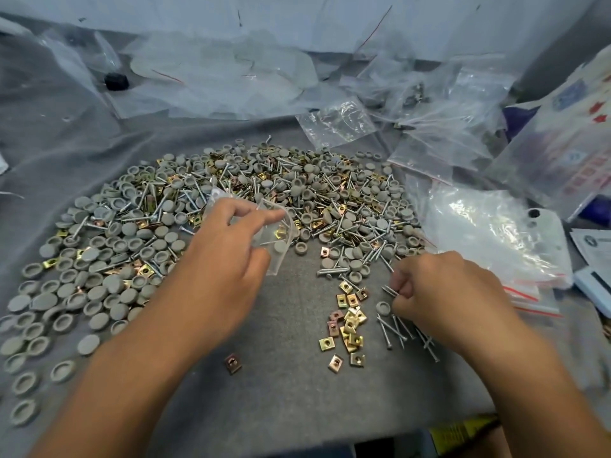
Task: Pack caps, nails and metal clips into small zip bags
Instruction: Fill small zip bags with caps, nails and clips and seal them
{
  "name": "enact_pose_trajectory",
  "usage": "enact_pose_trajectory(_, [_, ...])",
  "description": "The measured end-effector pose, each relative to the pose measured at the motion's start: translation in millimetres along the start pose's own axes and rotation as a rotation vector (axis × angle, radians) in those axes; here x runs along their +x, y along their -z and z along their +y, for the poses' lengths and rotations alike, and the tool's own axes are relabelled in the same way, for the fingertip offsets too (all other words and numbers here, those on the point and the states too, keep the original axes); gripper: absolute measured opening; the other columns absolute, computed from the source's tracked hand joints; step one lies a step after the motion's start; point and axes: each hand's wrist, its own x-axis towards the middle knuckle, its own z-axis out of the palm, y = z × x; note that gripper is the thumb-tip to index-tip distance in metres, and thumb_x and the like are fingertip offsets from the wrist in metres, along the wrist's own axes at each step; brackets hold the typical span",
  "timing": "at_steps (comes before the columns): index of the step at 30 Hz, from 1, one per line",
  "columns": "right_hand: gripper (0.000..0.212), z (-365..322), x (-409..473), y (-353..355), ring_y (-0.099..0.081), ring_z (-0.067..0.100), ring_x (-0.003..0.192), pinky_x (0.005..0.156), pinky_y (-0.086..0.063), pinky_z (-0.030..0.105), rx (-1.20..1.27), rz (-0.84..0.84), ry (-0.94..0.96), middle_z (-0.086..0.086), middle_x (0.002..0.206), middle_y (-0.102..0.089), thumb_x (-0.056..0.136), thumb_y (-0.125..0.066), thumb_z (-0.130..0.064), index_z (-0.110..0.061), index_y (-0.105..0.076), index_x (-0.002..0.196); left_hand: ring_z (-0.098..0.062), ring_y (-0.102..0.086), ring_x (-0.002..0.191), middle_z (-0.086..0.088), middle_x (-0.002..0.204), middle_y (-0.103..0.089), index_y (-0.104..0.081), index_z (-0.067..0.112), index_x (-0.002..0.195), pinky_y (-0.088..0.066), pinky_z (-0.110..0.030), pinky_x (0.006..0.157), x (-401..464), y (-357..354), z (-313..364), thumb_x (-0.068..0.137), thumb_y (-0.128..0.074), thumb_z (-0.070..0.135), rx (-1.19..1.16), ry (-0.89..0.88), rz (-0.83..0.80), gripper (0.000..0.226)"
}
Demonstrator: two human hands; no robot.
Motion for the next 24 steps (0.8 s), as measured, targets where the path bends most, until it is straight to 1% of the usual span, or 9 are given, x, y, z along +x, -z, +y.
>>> enact_pose_trajectory(3, [0.013,0,1,-4,-0.065,0.019,0.089,0.067,-0.046,0.03,0.022,0.045,-0.018,-0.014,0.093,-0.068,0.082,-0.069,-0.043,-0.039,-0.067,0.093,0.0,-0.049,0.086,0.019,0.117,-0.038,-0.051,0.037,0.141,-0.04,-0.014,0.079,0,0,-1,0.09,-0.033,0.03,-0.001,-0.004,0.0,0.055])
enact_pose_trajectory(5, [0.007,3,4,-5,-0.062,0.013,0.083,0.063,-0.044,0.029,0.112,0.065,0.003,-0.017,0.089,-0.066,0.085,-0.066,-0.043,-0.038,-0.065,0.089,-0.001,-0.051,0.084,0.02,0.115,-0.038,-0.051,0.037,0.141,-0.041,-0.014,0.077,0,-1,-1,0.091,-0.034,0.028,-0.004,-0.003,0.0,0.054])
enact_pose_trajectory(8, [0.009,10,9,-4,-0.058,0.001,0.069,0.059,-0.042,0.029,0.288,0.053,0.091,-0.018,0.078,-0.065,0.089,-0.064,-0.035,-0.035,-0.062,0.081,-0.002,-0.05,0.089,0.021,0.116,-0.037,-0.05,0.039,0.141,-0.039,-0.015,0.084,1,-2,-2,0.092,-0.034,0.028,-0.004,-0.005,-0.001,0.053])
enact_pose_trajectory(10, [0.014,10,9,0,-0.056,0.001,0.064,0.056,-0.039,0.022,0.47,0.057,0.219,-0.023,0.075,-0.064,0.092,-0.063,-0.032,-0.035,-0.061,0.079,-0.003,-0.049,0.091,0.021,0.118,-0.037,-0.05,0.04,0.141,-0.037,-0.018,0.088,1,-3,-3,0.093,-0.033,0.028,-0.006,-0.009,-0.002,0.053])
enact_pose_trajectory(13, [0.01,-14,5,6,-0.05,0.001,0.061,0.057,-0.039,0.016,0.784,0.017,0.457,-0.019,0.077,-0.061,0.095,-0.06,-0.033,-0.033,-0.061,0.085,-0.002,-0.051,0.089,0.02,0.119,-0.038,-0.05,0.041,0.14,-0.041,-0.018,0.082,1,-3,-3,0.093,-0.035,0.026,-0.01,-0.011,-0.004,0.052])
enact_pose_trajectory(16, [0.01,-45,2,8,-0.05,0.001,0.068,0.061,-0.04,0.014,0.996,-0.006,0.624,-0.015,0.078,-0.058,0.1,-0.059,-0.025,-0.027,-0.062,0.091,0.01,-0.046,0.098,0.021,0.118,-0.037,-0.052,0.039,0.14,-0.036,-0.005,0.082,3,-5,-2,0.091,-0.037,0.026,-0.022,-0.021,-0.005,0.052])
enact_pose_trajectory(19, [0.004,-69,5,7,-0.051,0.003,0.068,0.062,-0.038,0.014,1.091,0.126,0.64,-0.017,0.078,-0.055,0.099,-0.064,-0.019,-0.022,-0.066,0.097,0.02,-0.041,0.105,0.023,0.116,-0.038,-0.054,0.036,0.137,-0.029,0.003,0.083,5,-4,-2,0.091,-0.038,0.027,-0.043,-0.032,-0.006,0.05])
enact_pose_trajectory(22, [0.007,-81,10,7,-0.055,0.008,0.071,0.064,-0.038,0.015,0.996,0.332,0.616,-0.013,0.084,-0.061,0.095,-0.07,-0.016,-0.021,-0.069,0.099,0.016,-0.043,0.106,0.019,0.117,-0.042,-0.057,0.033,0.133,-0.03,0.002,0.083,4,-3,-3,0.092,-0.04,0.023,-0.059,-0.042,-0.006,0.046])
enact_pose_trajectory(24, [0.008,-81,11,8,-0.057,0.011,0.07,0.063,-0.039,0.016,1.071,0.432,0.595,-0.012,0.084,-0.063,0.094,-0.072,-0.016,-0.022,-0.068,0.098,0.015,-0.044,0.105,0.019,0.118,-0.042,-0.054,0.033,0.139,-0.03,0.002,0.084,4,-2,-5,0.094,-0.042,0.021,-0.056,-0.026,0.006,0.049])
